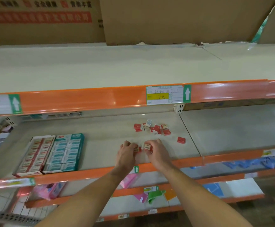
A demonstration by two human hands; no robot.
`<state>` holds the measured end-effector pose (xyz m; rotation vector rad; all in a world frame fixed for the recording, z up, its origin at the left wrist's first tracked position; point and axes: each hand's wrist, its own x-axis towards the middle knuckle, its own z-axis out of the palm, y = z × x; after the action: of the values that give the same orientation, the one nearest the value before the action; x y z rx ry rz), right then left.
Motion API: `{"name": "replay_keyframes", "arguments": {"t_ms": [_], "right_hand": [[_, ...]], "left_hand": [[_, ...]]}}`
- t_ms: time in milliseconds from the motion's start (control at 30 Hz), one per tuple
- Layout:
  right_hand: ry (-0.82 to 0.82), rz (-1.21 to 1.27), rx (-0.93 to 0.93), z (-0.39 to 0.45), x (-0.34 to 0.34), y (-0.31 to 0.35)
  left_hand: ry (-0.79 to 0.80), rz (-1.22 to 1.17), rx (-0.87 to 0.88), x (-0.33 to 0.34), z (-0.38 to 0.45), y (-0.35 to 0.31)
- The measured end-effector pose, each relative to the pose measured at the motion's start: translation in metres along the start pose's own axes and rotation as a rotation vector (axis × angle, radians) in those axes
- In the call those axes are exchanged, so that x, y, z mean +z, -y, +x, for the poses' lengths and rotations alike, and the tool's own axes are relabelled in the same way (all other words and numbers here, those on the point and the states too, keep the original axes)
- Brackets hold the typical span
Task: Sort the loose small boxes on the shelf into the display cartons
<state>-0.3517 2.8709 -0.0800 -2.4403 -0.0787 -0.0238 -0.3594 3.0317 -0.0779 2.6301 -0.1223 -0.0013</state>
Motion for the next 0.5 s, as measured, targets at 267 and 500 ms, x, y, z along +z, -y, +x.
{"name": "replay_keyframes", "arguments": {"t_ms": [267,500], "right_hand": [[0.057,-0.028,-0.094,0.009,0.049,0.068],[0.08,-0.005,-0.146,0.01,0.087,0.117]], "left_hand": [[-0.086,-0.003,-0.021,-0.06,-0.013,0.07],[-0.098,0.024,-0.065,-0.101,-0.029,0.123]]}}
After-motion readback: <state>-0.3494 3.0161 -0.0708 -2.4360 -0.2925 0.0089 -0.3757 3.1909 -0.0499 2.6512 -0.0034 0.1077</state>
